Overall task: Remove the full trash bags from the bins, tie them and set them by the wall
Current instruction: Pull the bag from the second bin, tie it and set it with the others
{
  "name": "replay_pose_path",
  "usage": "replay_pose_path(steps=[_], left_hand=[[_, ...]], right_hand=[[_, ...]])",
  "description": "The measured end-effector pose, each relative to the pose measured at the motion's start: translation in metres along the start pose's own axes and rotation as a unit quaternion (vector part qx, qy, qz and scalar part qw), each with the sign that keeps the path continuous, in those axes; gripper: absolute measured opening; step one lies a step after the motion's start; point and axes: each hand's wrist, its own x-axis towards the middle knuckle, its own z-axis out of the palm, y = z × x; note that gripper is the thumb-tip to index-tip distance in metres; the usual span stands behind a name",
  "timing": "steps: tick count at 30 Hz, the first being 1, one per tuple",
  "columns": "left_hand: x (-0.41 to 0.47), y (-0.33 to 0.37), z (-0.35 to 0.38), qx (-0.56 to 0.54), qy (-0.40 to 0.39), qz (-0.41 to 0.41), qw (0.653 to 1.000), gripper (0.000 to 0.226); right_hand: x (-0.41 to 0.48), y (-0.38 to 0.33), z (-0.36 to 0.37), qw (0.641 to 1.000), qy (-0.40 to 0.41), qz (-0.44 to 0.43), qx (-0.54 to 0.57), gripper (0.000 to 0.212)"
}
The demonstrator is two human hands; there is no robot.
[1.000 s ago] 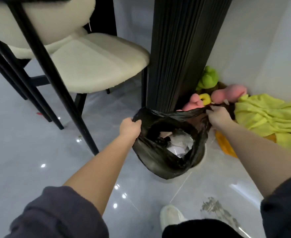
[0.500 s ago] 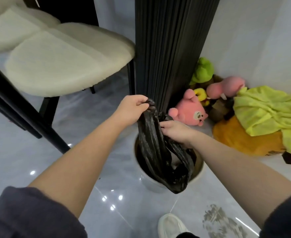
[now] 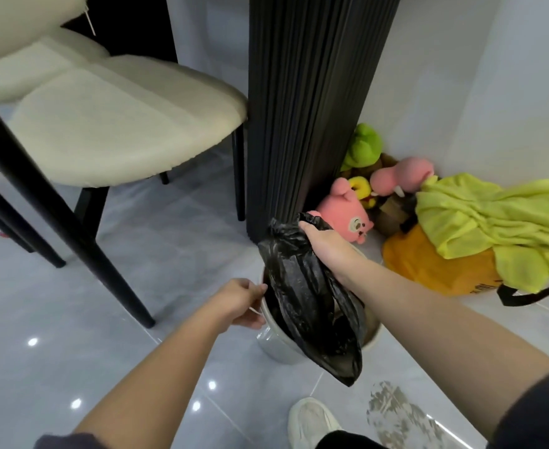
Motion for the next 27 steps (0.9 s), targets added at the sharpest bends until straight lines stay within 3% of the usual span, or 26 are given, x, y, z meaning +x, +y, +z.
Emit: replay_pose_path(steps=[4,10,14,16,22,25,27], left_hand=[[0.001,0.001,0.005,0.0,0.015,0.006,1.0,0.02],[0.002,-0.001,0.002,-0.005,0.037,0.0,0.999,0.024],[0.003,0.003,0.009,-0.034,0.046,0.004,0.998,0.025],[0.005,0.005,0.015,-0.047,0.05,0.004,0.998,0.025],[0.009,0.005,0.016,-0.043,0.093,-0.01,0.995,0.02],[0.007,0.006,0.016,-0.091,0.099,-0.016,0.991,0.014],[-0.001,0.009,0.015,-0.11,0.087,-0.016,0.99,0.021]], right_hand=[[-0.013,0.0,-0.014,0.999,-0.018,-0.051,-0.001,0.026],[-0.022,-0.025,-0.043,0.998,0.016,-0.068,-0.004,0.006],[-0.033,-0.054,-0.062,0.995,0.044,-0.087,0.031,0.028],[-0.041,-0.069,-0.069,0.993,0.036,-0.104,0.04,0.015],[-0.05,-0.117,-0.089,0.981,0.06,-0.17,0.076,0.016],[-0.056,-0.135,-0.089,0.98,0.045,-0.184,0.065,0.014],[-0.06,-0.14,-0.081,0.979,0.039,-0.19,0.054,0.017]])
